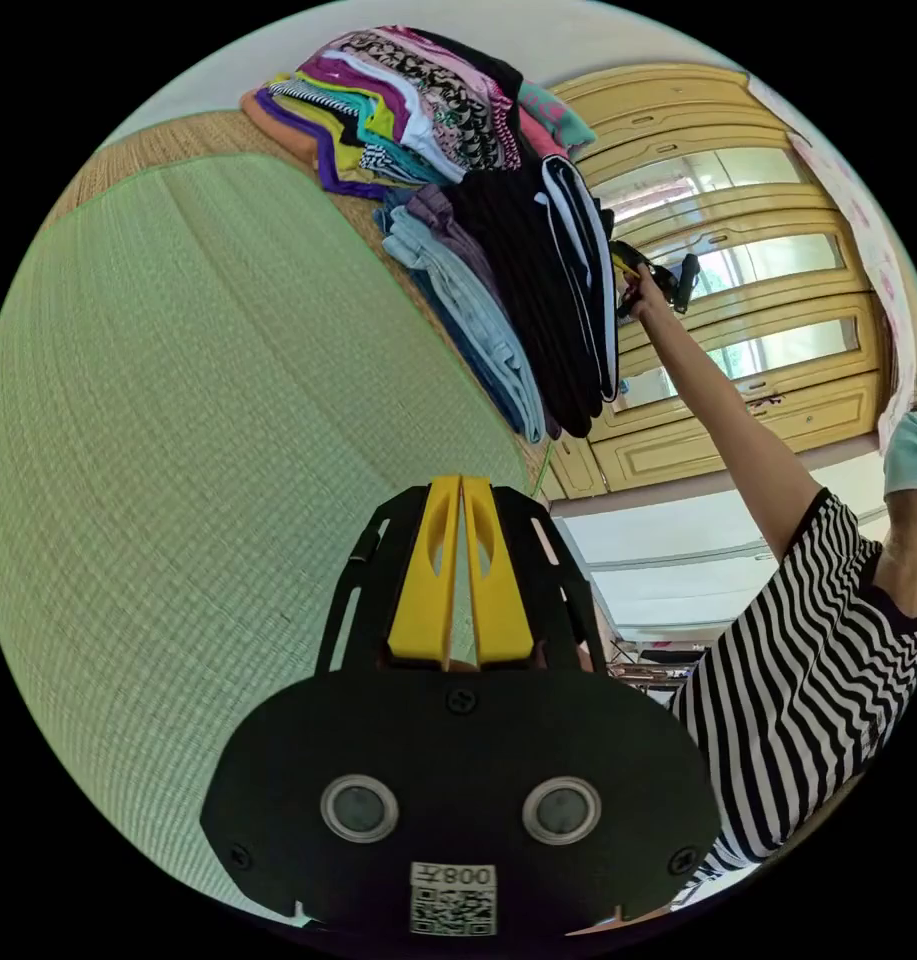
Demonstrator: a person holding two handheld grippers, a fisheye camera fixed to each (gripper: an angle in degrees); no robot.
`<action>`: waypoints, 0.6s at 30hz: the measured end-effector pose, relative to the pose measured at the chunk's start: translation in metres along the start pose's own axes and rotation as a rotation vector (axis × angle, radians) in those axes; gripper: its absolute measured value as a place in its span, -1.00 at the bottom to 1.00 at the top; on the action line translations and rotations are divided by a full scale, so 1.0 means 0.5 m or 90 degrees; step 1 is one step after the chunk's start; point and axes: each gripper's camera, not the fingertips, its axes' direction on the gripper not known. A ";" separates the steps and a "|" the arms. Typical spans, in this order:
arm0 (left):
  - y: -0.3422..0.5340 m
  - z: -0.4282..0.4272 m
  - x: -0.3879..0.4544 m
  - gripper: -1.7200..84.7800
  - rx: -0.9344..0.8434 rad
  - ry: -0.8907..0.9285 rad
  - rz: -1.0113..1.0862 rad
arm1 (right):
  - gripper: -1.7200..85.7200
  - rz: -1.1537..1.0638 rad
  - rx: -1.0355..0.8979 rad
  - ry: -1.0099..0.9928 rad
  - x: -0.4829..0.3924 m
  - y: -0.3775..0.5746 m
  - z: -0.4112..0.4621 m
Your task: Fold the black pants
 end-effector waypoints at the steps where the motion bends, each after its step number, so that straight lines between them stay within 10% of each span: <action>1: 0.022 -0.003 -0.004 -0.96 -0.011 0.005 -0.005 | -0.80 0.004 0.005 -0.005 0.007 0.002 -0.001; 18: 0.366 -0.147 0.040 -0.96 -0.034 0.093 -0.038 | -0.91 0.210 0.169 -0.360 0.240 0.095 -0.230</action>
